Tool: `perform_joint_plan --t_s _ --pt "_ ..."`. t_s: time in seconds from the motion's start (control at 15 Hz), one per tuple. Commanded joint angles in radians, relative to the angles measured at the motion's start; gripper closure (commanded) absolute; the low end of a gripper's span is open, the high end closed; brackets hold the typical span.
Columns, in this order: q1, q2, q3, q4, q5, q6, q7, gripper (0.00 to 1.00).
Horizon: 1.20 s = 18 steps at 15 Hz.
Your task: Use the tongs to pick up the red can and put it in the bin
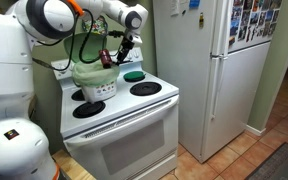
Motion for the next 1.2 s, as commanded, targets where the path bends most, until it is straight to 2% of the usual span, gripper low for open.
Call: perform_joint_plan --t_s 0.0,0.07,0.2,0.27,0.33,0.4,0.47,0.53,0.6,0.67,0.73,1.0,1.13 --pt "-0.003 0.022 0.005 0.033 -0.015 -0.017 0.006 0.21" --pt "-0.003 0.024 0.005 0.036 -0.014 -0.021 0.007 0.69" --pt "-0.004 0.027 0.004 0.04 -0.014 -0.021 0.006 0.69" --pt "-0.004 0.029 0.005 0.042 -0.014 -0.022 0.007 0.3" --pt "-0.004 0.03 0.005 0.044 -0.014 -0.024 0.006 0.22" --pt "-0.004 0.032 0.005 0.046 -0.014 -0.025 0.007 0.34" --pt "-0.004 0.033 0.005 0.047 -0.014 -0.025 0.006 0.51" --pt "-0.004 0.034 0.005 0.049 -0.014 -0.026 0.006 0.41" --pt "-0.005 0.035 0.005 0.05 -0.014 -0.029 0.007 0.27" --pt "-0.005 0.035 0.005 0.049 -0.013 -0.03 0.007 0.6" --pt "-0.006 0.035 0.005 0.048 -0.011 -0.033 0.006 0.65" --pt "-0.008 0.03 0.005 0.044 -0.007 -0.033 -0.001 0.96" --pt "-0.015 0.016 0.005 0.034 0.003 -0.029 -0.021 0.94"
